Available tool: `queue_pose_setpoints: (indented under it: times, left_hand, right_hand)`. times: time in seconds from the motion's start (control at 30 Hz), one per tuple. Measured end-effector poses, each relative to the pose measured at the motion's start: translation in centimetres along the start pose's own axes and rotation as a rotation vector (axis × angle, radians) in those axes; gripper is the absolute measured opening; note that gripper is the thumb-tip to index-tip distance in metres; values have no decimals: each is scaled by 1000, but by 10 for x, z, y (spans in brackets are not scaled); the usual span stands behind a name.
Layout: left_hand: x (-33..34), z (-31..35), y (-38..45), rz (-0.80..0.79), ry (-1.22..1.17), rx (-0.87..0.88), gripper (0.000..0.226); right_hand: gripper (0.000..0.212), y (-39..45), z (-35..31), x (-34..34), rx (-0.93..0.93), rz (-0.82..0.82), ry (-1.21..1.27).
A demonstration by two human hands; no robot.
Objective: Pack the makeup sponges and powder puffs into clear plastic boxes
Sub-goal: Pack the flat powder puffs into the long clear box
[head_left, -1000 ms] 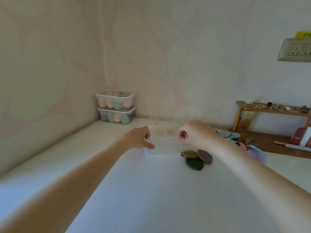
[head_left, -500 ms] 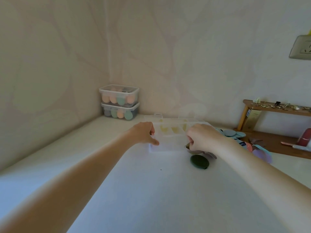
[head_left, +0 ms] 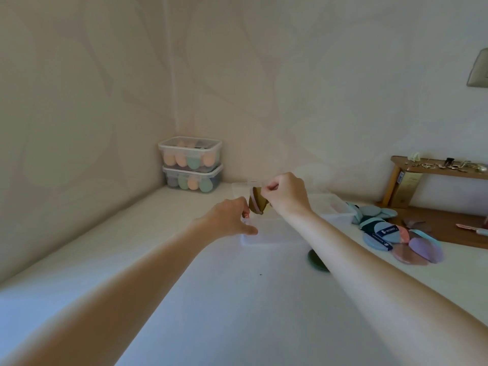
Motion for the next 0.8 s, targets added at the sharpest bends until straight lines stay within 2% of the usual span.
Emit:
queue_pose_setpoints:
  times: [0.13,0.2,0.27,0.43,0.57,0.63,0.7,0.8]
  left_hand:
    - [0,-1,1,12,12,14,52]
    - [-1,0,0,17,26,15,53]
    - [-1,0,-1,23,29,17,54]
    - [1,-1,-1,33,7,28,55]
    - [-1,-2,-2,31,-20,55,54]
    - [-1,-6,-1,21,-55,69,59]
    - [-2,-9,-1,-4,-76,84,69]
    - [-4,-10,-3,18,85,84,73]
  right_hand:
    - [25,5,-6,6,16,65,-106]
    - [25,6,-8,9,19,-11,-221]
    - [12,5,-7,15,26,-88,-296]
    - [19,1,-6,23,73,-158,-300]
    - [10,6,-4,30,82,-203,-401]
    - [8,7,-4,32,65,-206,-429]
    - [18,7,-2,31,46,-193,-415]
    - [12,8,1,22,-18,-193,-307]
Point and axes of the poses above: each hand's wrist, its own y-axis towards the middle knuckle, its own x-axis out of the palm, z = x × y, the point moved 1 cm from there along y, towards the middle knuckle, and after that the axes turned 12 degrees about -z, right-handed, at the moved point
